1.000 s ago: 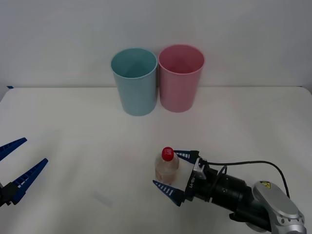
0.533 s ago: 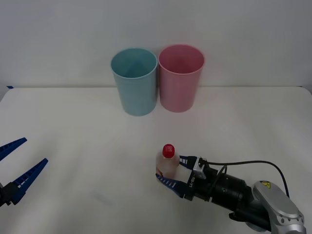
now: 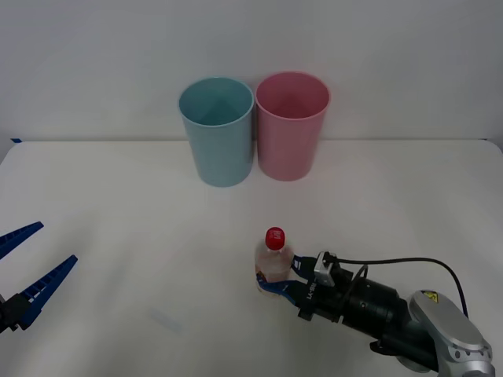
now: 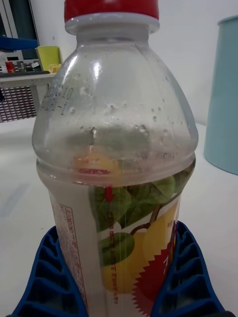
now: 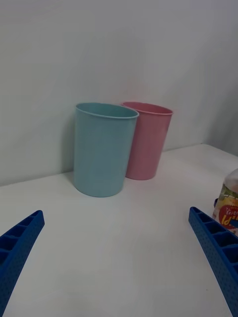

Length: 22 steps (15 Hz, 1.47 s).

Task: Grasp the object on the table and drop it into the matching bin: aluminum can to the light blue bin, PET bottle to the pink bin.

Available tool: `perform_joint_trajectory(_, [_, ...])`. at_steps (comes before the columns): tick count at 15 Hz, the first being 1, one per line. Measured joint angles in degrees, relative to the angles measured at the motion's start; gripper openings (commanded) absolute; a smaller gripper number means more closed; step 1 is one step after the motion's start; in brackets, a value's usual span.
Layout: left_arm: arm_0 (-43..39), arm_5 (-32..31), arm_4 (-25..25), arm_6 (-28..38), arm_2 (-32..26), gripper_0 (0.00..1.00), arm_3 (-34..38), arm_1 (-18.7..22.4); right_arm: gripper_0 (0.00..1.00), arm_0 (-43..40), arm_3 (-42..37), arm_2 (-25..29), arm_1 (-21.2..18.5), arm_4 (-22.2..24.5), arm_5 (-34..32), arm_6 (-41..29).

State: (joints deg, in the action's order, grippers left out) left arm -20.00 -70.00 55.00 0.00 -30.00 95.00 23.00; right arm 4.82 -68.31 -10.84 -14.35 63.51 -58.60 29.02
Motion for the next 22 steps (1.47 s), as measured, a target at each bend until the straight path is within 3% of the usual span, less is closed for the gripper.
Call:
perform_joint_trajectory(3, [0.00, 0.00, 0.00, 0.00, 0.00, 1.00, 0.00, 0.00, 0.00, -1.48, -2.02, 2.04, -0.54, -0.04, -0.59, 0.15])
perform_joint_trajectory(7, [0.00, 0.00, 0.00, 0.00, 0.00, 1.00, 0.00, 0.00, 0.00, -9.50, -15.42, 3.06, -4.41, -1.44, 3.81, -2.69])
perform_joint_trajectory(13, [0.00, 0.00, 0.00, 0.00, 0.00, 1.00, 0.00, 0.00, 0.00, -18.07, -33.21, 4.60, -11.62, -6.11, 10.94, -13.64])
perform_joint_trajectory(22, [0.00, 0.00, 0.00, 0.00, 0.00, 1.00, 0.00, 0.00, 0.00, -17.58, -43.83, 15.47, -16.66, -9.10, 11.56, -33.25])
